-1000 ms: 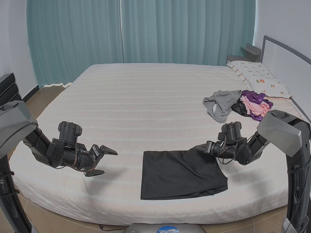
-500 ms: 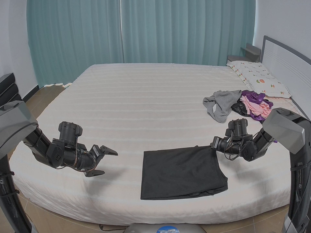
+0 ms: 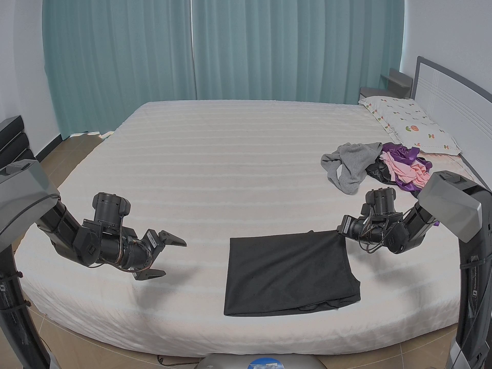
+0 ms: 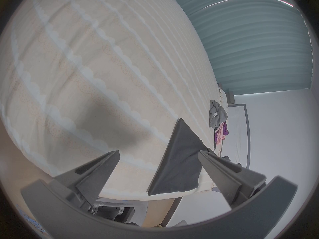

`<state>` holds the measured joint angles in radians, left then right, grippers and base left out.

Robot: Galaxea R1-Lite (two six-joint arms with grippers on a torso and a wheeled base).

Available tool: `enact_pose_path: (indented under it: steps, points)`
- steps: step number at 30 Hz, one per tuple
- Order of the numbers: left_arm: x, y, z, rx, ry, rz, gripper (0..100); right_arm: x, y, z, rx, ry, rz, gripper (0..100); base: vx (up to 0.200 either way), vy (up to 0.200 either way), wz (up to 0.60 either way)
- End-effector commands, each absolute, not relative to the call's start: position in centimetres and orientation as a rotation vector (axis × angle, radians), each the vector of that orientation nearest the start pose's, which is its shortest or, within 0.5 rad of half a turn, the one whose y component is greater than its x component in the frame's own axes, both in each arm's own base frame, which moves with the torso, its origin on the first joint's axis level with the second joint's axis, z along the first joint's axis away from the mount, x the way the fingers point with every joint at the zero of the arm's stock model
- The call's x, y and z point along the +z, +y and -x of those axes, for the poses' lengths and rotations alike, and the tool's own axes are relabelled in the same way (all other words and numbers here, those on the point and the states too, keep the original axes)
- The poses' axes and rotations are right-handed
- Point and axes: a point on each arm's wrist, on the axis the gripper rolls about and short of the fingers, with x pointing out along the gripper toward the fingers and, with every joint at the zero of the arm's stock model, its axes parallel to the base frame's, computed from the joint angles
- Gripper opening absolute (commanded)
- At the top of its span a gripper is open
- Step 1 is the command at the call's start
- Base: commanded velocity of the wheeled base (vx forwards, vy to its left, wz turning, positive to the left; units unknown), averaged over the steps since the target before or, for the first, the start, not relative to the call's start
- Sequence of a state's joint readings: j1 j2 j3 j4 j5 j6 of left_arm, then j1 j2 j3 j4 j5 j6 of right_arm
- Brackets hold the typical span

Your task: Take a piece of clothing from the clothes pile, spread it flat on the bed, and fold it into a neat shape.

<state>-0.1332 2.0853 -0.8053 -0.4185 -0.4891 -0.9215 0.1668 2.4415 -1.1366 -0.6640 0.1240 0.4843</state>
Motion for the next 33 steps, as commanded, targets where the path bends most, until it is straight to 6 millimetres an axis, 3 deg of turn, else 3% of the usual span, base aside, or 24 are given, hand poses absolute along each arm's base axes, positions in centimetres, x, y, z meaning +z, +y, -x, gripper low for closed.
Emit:
enact_pose_path:
  steps: [1, 7, 10, 12, 13, 17, 21, 33]
  points:
    - [3.9, -5.5, -33.1, -0.146, 1.079, 0.989, 100, -1.0, 7.4, -42.1, 0.129, 0.694, -0.471, 100, 0.0, 0.0, 0.0]
    - [4.0, -5.5, -33.1, -0.146, 1.077, 0.988, 100, 1.6, 6.5, -39.4, 0.187, 0.719, -0.531, 100, 0.0, 0.0, 0.0]
    - [3.9, -5.5, -33.1, -0.146, 1.079, 0.989, 100, 1.9, 6.2, -37.2, 0.21, 0.766, -0.541, 100, 0.0, 0.0, 0.0]
    - [3.9, -5.5, -33.1, -0.146, 1.079, 0.989, 100, 1.9, 6.2, -37.2, 0.21, 0.766, -0.541, 100, 0.0, 0.0, 0.0]
    - [3.9, -5.5, -33.1, -0.146, 1.079, 0.989, 100, 2.5, 6.1, -34.4, 0.271, 0.815, -0.564, 100, 0.0, 0.0, 0.0]
    - [3.9, -5.5, -33.1, -0.146, 1.079, 0.989, 100, 2.1, 6.0, -31.1, 0.321, 0.877, -0.58, 100, 0.0, 0.0, 0.0]
    - [3.9, -5.5, -33.1, -0.146, 1.079, 0.989, 100, 0.7, 5.9, -29.1, 0.325, 0.919, -0.581, 100, 0.0, 0.0, 0.0]
    - [4.0, -5.5, -33.1, -0.145, 1.077, 0.988, 100, -1.4, 5.9, -28.8, 0.359, 0.932, -0.634, 100, 0.0, 0.0, 0.0]
